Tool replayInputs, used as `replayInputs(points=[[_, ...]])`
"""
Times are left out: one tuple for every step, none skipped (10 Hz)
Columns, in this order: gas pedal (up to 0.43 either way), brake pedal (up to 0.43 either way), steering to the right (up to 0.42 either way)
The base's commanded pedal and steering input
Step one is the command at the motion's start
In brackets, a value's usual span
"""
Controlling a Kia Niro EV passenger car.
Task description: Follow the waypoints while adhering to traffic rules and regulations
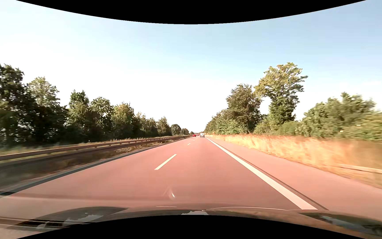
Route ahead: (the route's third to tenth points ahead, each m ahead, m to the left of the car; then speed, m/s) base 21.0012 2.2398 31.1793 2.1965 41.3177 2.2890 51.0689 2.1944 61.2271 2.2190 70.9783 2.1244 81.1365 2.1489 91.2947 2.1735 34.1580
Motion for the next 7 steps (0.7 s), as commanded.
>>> replayInputs(points=[[0.157,0.006,-0.003],[0.169,0.006,-0.003],[0.169,0.006,-0.002],[0.177,0.006,-0.002],[0.189,0.006,-0.002],[0.197,0.006,-0.002],[0.220,0.006,-0.002]])
